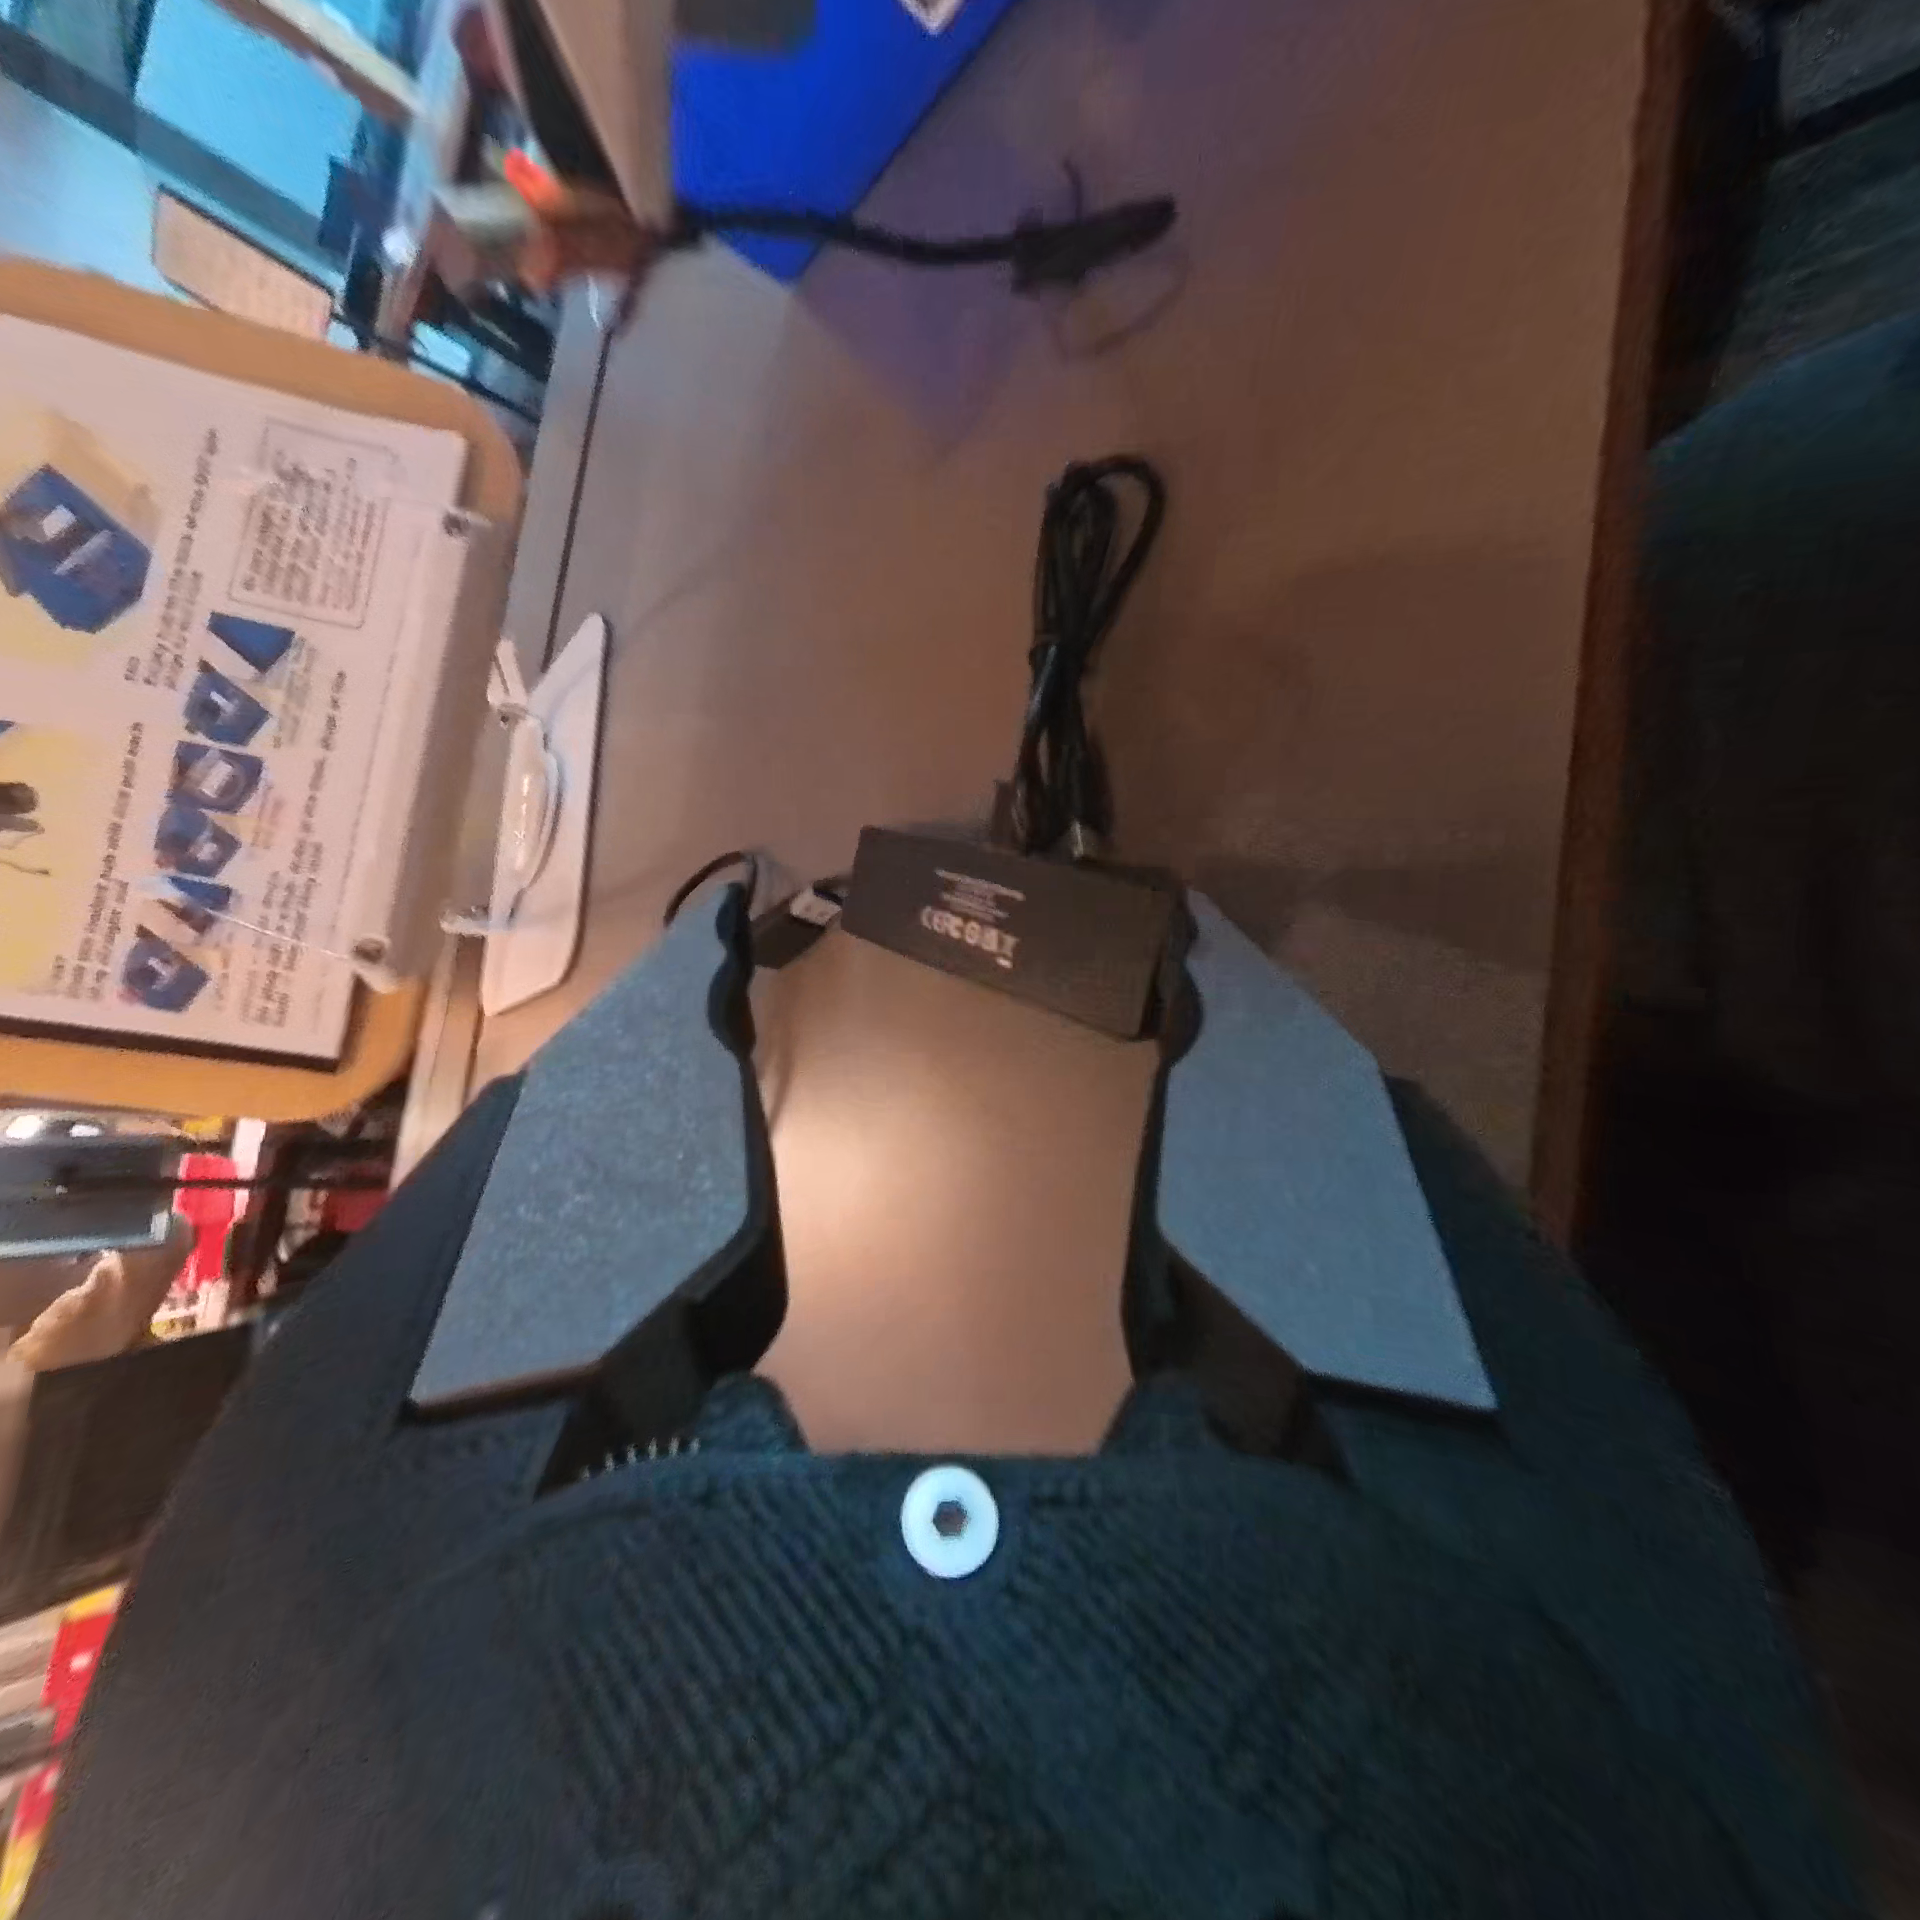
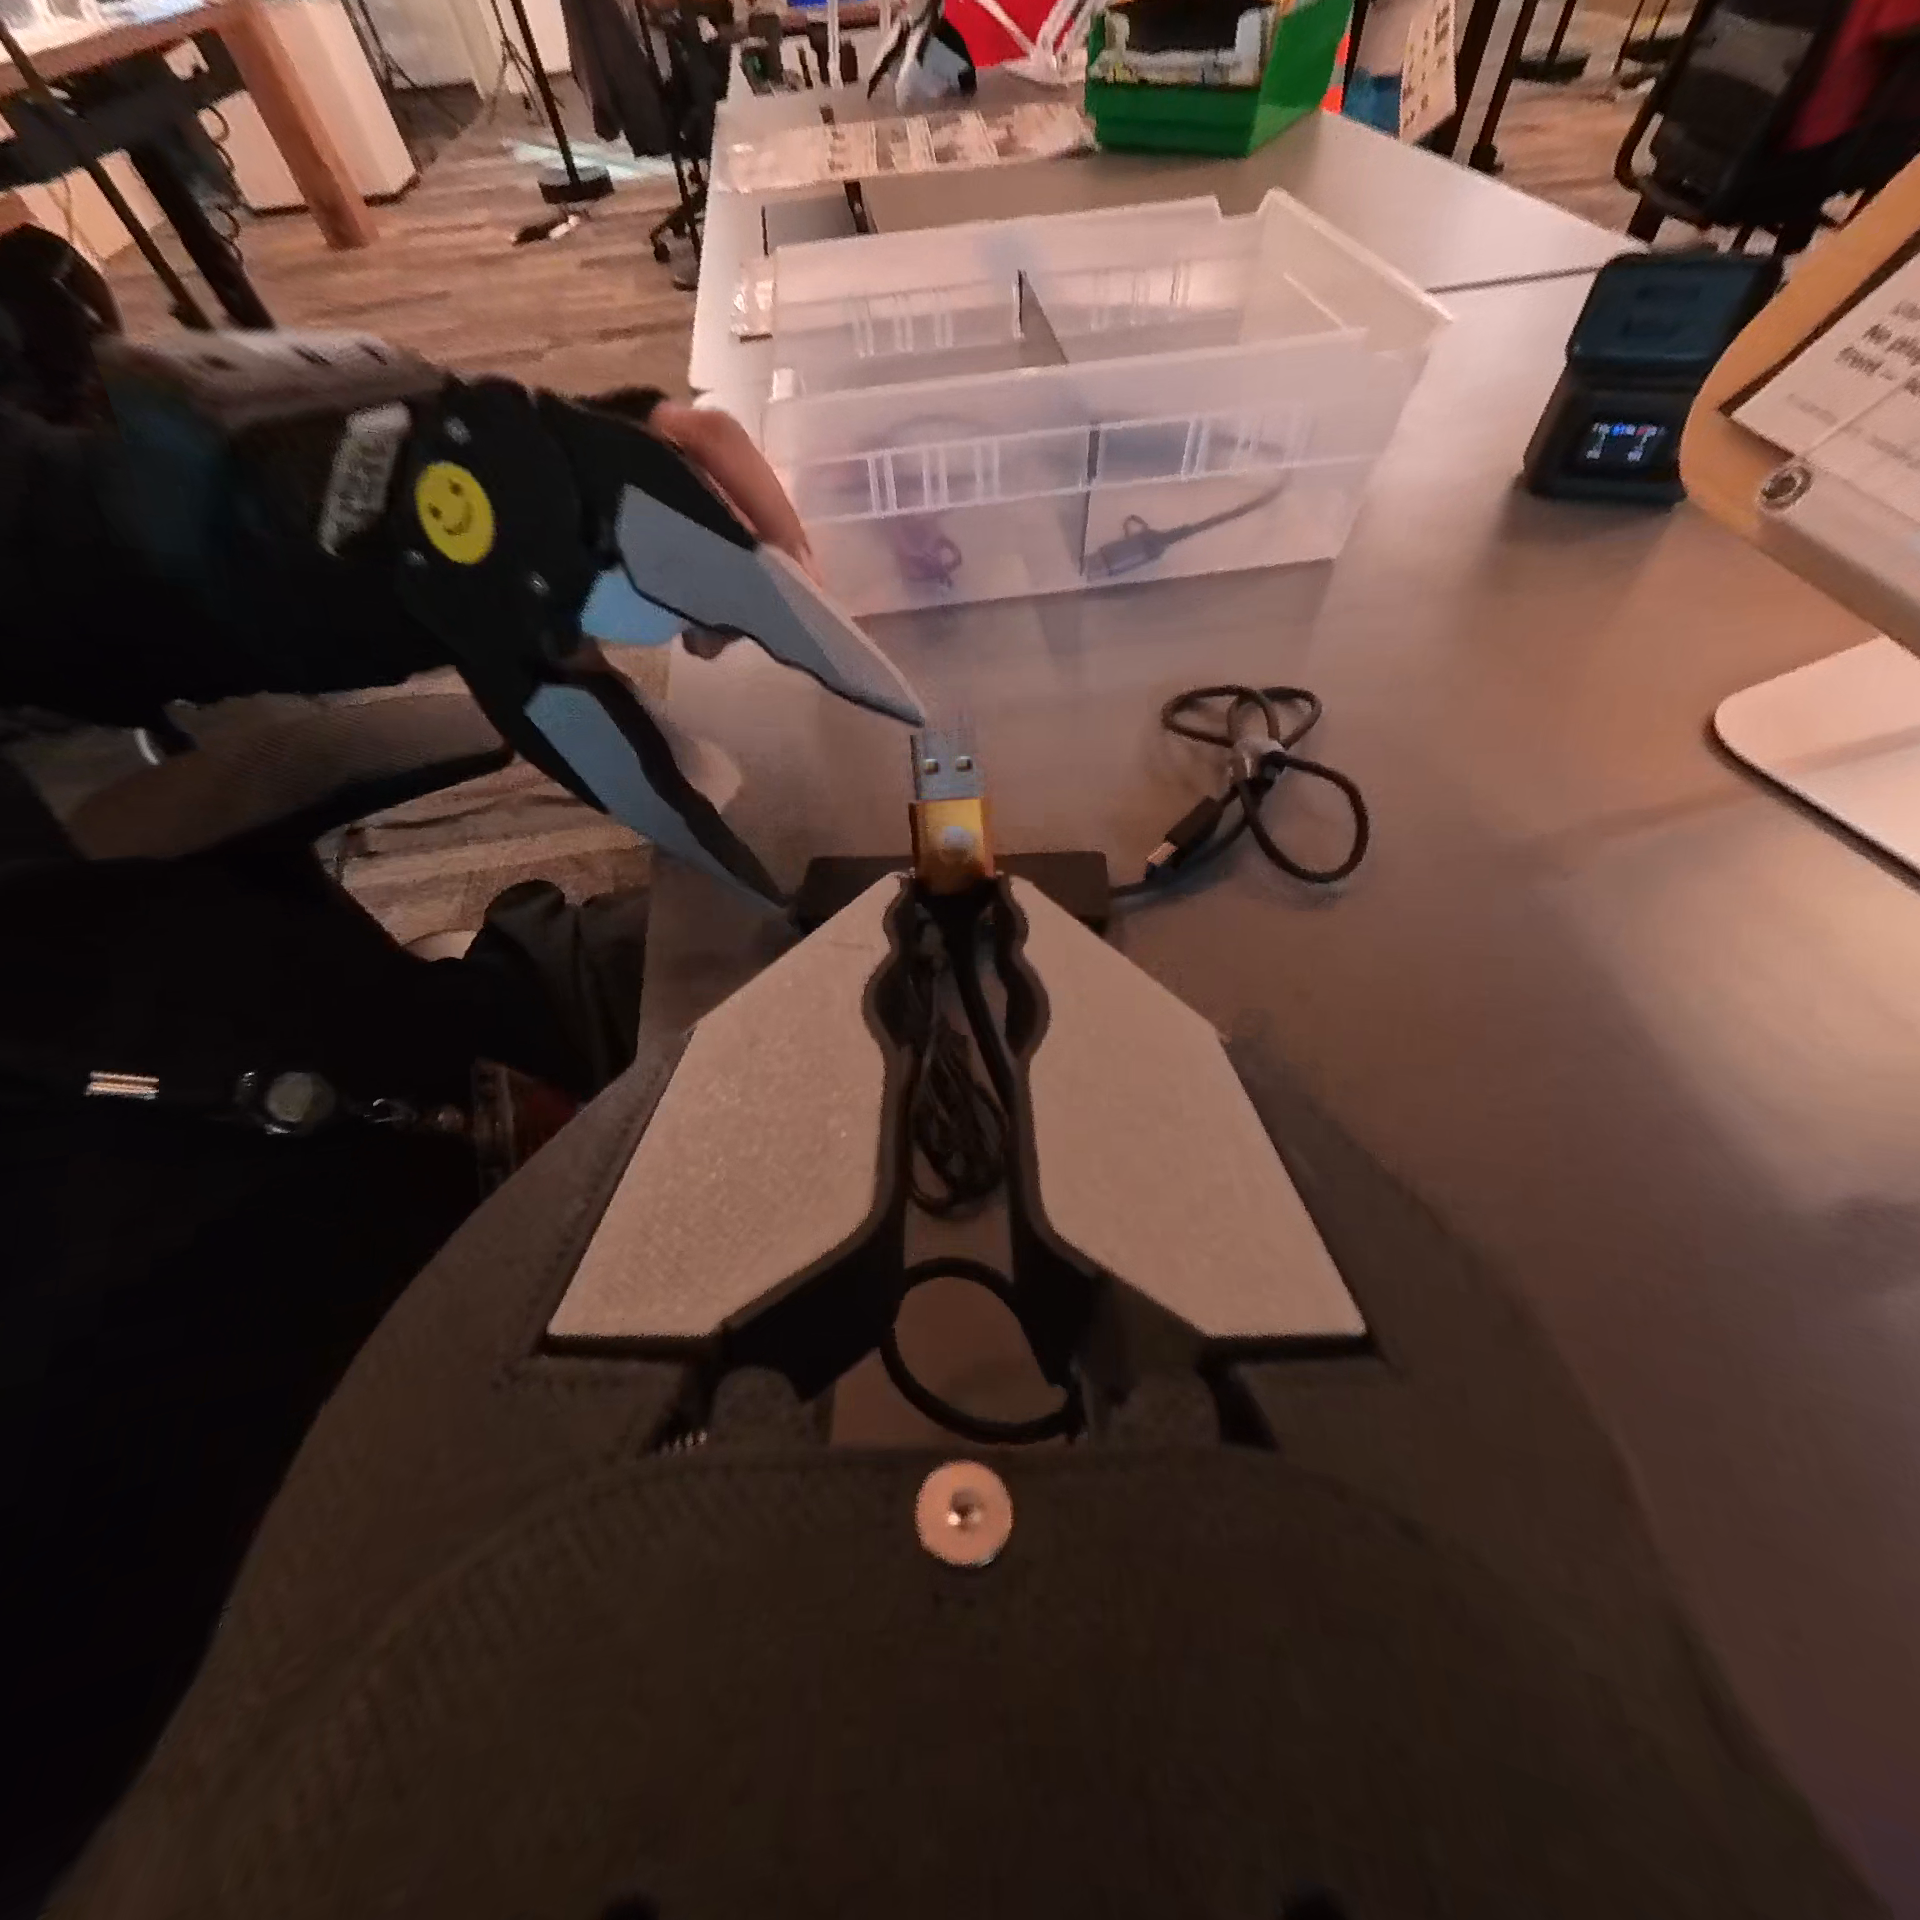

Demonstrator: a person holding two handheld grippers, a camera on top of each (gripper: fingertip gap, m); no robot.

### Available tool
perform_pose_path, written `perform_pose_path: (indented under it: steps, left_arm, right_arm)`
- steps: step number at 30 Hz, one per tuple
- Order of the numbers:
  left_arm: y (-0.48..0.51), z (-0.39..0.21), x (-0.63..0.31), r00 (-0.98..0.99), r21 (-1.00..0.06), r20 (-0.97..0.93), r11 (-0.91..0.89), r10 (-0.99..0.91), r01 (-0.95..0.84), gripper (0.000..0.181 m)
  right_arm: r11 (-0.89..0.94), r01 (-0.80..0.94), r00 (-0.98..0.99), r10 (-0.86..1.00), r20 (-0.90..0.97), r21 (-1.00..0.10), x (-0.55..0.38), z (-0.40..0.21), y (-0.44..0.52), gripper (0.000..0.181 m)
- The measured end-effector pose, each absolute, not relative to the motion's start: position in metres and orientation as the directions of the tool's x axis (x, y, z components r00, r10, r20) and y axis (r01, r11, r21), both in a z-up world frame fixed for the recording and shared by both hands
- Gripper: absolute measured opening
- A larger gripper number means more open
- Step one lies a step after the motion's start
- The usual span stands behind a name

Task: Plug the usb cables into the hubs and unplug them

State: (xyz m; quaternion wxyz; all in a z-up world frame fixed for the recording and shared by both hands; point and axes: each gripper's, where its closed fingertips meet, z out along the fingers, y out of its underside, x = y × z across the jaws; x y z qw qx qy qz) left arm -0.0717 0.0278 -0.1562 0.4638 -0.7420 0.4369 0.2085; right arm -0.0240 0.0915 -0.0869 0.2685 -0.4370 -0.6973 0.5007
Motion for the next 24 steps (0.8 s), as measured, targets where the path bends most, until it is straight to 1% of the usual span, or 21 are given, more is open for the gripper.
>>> perform_pose_path:
  steps: [2,5,7,9,11,12,13,14,15,16,17,18,19,22,23,24]
  left_arm:
    - [0.028,-0.137,-0.065,0.509,-0.501,-0.744,-0.143,-0.433,-0.854,0.073]
    - [0.041,-0.105,-0.059,0.45,-0.443,-0.816,-0.108,-0.363,-0.89,0.067]
    - [0.053,-0.09,-0.055,0.375,-0.366,-0.871,-0.09,-0.319,-0.926,0.062]
    - [0.062,-0.086,-0.043,0.276,-0.278,-0.905,-0.041,-0.324,-0.96,0.06]
    - [0.065,-0.09,-0.029,0.169,-0.189,-0.923,0.026,-0.345,-0.982,0.045]
    - [0.064,-0.095,-0.022,0.108,-0.141,-0.924,0.066,-0.366,-0.988,0.033]
    - [0.064,-0.099,-0.019,0.054,-0.095,-0.927,0.093,-0.37,-0.991,0.016]
    - [0.065,-0.102,-0.018,0.016,-0.056,-0.929,0.098,-0.37,-0.994,0.009]
    - [0.066,-0.106,-0.019,-0.007,-0.032,-0.923,0.094,-0.385,-0.995,0.006]
    - [0.067,-0.11,-0.019,-0.005,-0.029,-0.915,0.08,-0.403,-0.996,0.004]
    - [0.069,-0.111,-0.02,0.027,-0.055,-0.909,0.056,-0.415,-0.997,0.004]
    - [0.071,-0.112,-0.02,0.084,-0.107,-0.896,0.028,-0.436,-0.994,0.004]
    - [0.073,-0.114,-0.02,0.163,-0.181,-0.869,-0.008,-0.467,-0.984,0.004]
    - [0.075,-0.114,-0.017,0.442,-0.462,-0.711,-0.111,-0.547,-0.88,0.004]
    - [0.074,-0.115,-0.016,0.528,-0.551,-0.616,-0.159,-0.585,-0.819,0.004]
    - [0.072,-0.115,-0.013,0.603,-0.633,-0.503,-0.211,-0.619,-0.745,0.004]
  right_arm:
    - [0.11,0.371,-0.494,0.864,-0.096,-0.922,-0.023,-0.091,0.086,0.011]
    - [0.114,0.418,-0.53,0.836,-0.14,-0.901,-0.022,-0.097,0.073,0.011]
    - [0.119,0.454,-0.555,0.813,-0.176,-0.883,-0.02,-0.101,0.063,0.011]
    - [0.117,0.488,-0.571,0.792,-0.215,-0.865,-0.018,-0.105,0.056,0.011]
    - [0.112,0.503,-0.584,0.775,-0.241,-0.857,-0.015,-0.106,0.051,0.012]
    - [0.106,0.506,-0.587,0.77,-0.251,-0.856,-0.014,-0.106,0.051,0.012]
    - [0.101,0.513,-0.589,0.764,-0.264,-0.853,-0.012,-0.106,0.051,0.011]
    - [0.1,0.521,-0.589,0.761,-0.272,-0.848,-0.011,-0.107,0.052,0.011]
    - [0.104,0.526,-0.583,0.767,-0.269,-0.844,-0.01,-0.109,0.054,0.011]
    - [0.106,0.527,-0.576,0.774,-0.262,-0.843,-0.009,-0.111,0.057,0.011]
    - [0.109,0.526,-0.569,0.782,-0.254,-0.844,-0.009,-0.111,0.06,0.011]
    - [0.122,0.526,-0.56,0.794,-0.235,-0.842,-0.01,-0.111,0.063,0.011]
    - [0.148,0.522,-0.548,0.812,-0.198,-0.84,-0.01,-0.111,0.066,0.011]
    - [0.308,0.469,-0.509,0.86,0.032,-0.828,-0.008,-0.104,0.076,0.022]
    - [0.376,0.447,-0.51,0.853,0.114,-0.812,-0.005,-0.102,0.076,0.027]
    - [0.438,0.431,-0.51,0.839,0.186,-0.789,-0.003,-0.102,0.075,0.028]
